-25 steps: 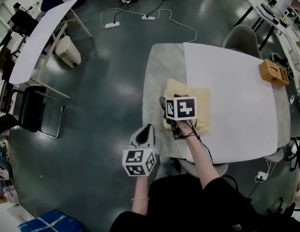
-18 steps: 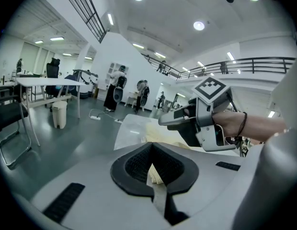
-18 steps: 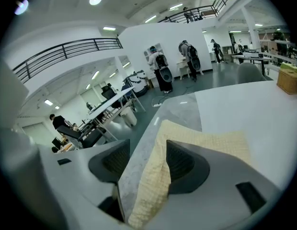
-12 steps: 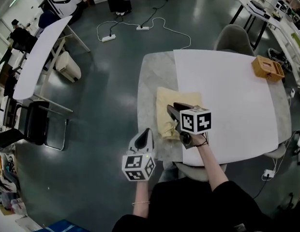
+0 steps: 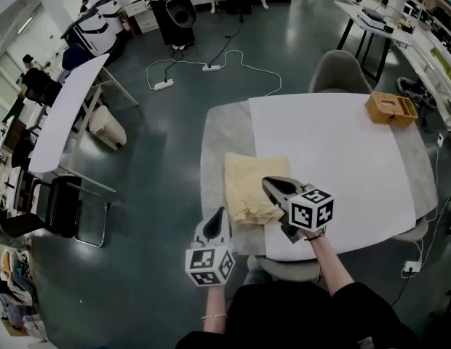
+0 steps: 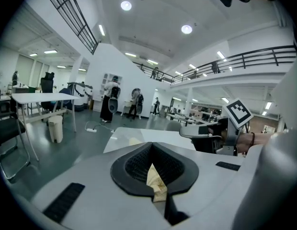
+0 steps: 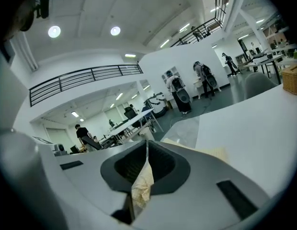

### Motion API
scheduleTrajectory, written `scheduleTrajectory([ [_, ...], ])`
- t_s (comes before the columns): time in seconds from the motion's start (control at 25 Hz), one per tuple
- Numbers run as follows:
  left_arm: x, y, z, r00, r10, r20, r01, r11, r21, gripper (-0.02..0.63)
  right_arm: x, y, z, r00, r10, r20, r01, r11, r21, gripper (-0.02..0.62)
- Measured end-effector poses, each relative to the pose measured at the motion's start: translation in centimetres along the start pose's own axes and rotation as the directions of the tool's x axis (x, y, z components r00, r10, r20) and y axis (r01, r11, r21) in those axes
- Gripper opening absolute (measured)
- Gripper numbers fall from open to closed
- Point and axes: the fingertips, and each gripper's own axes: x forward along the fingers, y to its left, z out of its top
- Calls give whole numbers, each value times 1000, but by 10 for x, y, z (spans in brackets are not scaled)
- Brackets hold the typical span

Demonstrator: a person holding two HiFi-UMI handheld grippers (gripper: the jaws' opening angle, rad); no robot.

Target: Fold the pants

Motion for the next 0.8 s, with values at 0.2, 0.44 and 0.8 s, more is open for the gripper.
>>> scheduleTrajectory([
  [0.2,-4,-19,18,998,2,57,-3,1000,26,8,-40,-3,14,996,22,84,-20,999,-26,17],
  [0.44,-16,-34,42,991,10,132,-18,998,59,8,-84,-4,28,986,25,165,-15,998,-64,15],
  [0.8,-37,-51,67,975,-7,223,-16,995,100,8,-130,-6,43,969,-1,246,32,992,-124,15],
])
